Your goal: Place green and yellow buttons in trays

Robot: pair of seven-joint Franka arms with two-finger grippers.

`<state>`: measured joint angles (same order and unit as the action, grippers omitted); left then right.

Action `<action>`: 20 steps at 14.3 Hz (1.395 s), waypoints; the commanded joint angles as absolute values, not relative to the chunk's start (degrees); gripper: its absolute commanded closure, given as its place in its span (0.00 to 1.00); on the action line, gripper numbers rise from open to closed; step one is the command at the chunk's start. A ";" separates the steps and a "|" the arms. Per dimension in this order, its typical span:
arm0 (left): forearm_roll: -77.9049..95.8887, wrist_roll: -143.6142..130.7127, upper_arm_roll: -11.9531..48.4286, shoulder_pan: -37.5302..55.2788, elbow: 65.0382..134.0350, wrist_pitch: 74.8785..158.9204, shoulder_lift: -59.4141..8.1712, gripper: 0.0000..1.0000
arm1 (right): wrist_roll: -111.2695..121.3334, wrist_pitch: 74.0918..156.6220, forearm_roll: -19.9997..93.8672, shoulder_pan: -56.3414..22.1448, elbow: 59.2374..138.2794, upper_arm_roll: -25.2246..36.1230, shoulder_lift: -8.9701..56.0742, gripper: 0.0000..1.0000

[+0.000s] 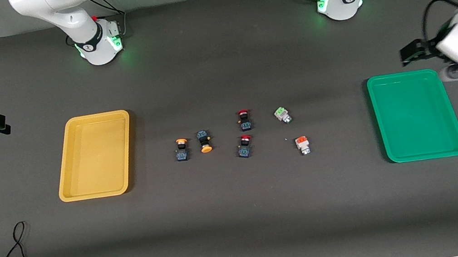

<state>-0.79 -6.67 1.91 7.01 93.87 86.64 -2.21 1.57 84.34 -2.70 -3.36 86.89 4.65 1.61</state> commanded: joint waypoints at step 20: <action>-1.76 -65.04 1.58 35.68 119.88 139.20 -21.51 0.00 | -15.11 84.96 6.85 -19.67 89.28 9.75 7.65 0.00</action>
<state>-0.91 -63.09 2.04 34.95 120.67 135.97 -17.35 -11.68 81.99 5.42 -17.53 87.33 9.15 6.54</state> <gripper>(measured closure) 0.000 0.000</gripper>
